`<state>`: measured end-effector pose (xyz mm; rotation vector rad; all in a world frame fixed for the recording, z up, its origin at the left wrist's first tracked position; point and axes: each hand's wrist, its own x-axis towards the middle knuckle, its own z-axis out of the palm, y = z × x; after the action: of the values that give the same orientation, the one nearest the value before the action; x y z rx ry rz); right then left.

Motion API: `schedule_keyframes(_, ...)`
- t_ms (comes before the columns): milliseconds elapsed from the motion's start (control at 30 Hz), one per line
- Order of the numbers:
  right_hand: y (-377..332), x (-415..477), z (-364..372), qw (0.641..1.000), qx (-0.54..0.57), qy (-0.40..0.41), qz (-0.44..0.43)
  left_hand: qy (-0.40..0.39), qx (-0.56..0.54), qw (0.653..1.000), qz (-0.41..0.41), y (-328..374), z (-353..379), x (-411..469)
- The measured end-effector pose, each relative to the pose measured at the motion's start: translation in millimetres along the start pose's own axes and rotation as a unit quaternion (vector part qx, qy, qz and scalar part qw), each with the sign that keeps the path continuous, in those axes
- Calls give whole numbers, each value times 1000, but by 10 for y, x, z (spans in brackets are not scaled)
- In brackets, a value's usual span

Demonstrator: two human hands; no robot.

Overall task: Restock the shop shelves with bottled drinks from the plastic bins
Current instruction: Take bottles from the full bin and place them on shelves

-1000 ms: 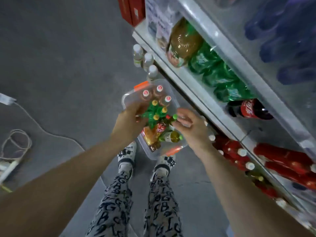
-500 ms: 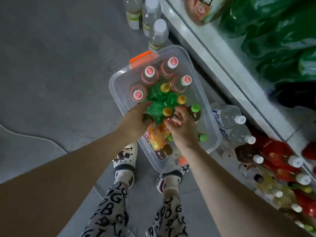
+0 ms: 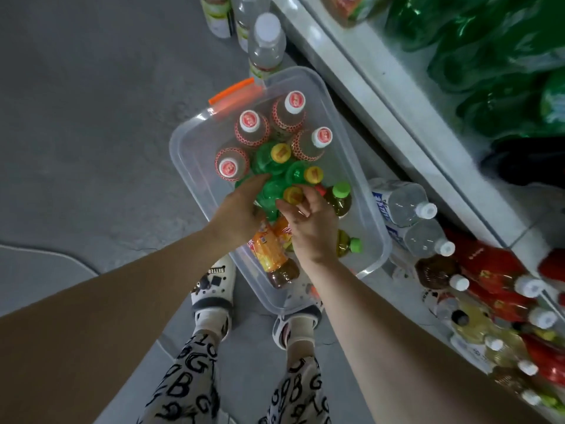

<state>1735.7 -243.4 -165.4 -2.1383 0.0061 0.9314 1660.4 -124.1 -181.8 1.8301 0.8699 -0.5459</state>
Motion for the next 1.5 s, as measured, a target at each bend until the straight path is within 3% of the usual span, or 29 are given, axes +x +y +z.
schedule_keyframes(267,-545,-294,-639,999,-7,-40,-15,-48,22,999,11,455,-280,-341)
schedule_keyframes(500,-1511,-770,-1358,995,-26,-86,-40,-90,-15,995,47,1251,-708,-1009)
schedule_keyframes(667,-2091,-1311,-1769,997,12,-63,-48,-100,-63,988,103,1779,-1095,-1602)
schedule_keyframes(900,-2868,-2150,-2288,995,61,6,-79,-124,9,975,184,2523,-1707,-2536)
schedule_keyframes(1133,-3621,-3113,-3005,983,124,80,-111,-163,-12,950,265,3308,-2024,-3425)
schedule_keyframes(1500,-3433,-4476,-4002,956,245,108,-116,-215,82,881,414,4555,-1770,-4283)
